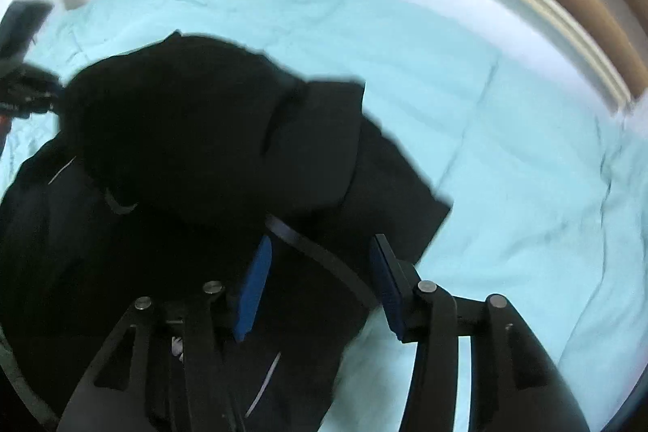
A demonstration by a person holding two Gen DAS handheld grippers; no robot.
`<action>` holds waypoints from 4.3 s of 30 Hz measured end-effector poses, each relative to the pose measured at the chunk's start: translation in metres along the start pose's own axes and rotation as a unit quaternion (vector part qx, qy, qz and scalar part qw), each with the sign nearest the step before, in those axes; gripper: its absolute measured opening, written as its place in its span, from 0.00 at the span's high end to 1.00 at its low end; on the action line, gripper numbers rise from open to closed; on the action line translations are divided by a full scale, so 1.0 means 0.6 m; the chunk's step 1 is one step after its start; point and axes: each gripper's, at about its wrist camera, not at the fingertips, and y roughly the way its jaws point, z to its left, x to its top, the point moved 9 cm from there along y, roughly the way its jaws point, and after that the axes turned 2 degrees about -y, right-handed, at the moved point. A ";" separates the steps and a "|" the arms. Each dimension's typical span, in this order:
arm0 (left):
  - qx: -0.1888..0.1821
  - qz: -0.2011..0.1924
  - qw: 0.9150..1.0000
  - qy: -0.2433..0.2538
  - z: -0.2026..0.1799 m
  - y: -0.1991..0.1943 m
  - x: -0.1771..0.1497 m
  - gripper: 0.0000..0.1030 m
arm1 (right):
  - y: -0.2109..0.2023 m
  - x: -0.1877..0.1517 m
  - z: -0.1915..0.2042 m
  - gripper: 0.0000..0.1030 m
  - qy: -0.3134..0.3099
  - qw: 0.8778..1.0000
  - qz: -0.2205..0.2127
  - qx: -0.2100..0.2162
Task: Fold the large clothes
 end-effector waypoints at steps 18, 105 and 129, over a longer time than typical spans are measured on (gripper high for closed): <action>-0.029 0.013 0.999 -0.022 -0.072 0.082 0.103 0.79 | 0.077 0.152 0.072 0.44 0.192 0.968 0.048 0.154; -0.028 0.083 0.932 -0.352 0.129 -0.141 -0.572 0.44 | -0.161 -0.589 0.170 0.21 0.443 0.885 0.135 0.053; -0.108 0.059 0.948 -0.293 0.051 -0.159 -0.532 0.67 | -0.136 -0.541 0.238 0.53 0.441 0.869 0.145 0.174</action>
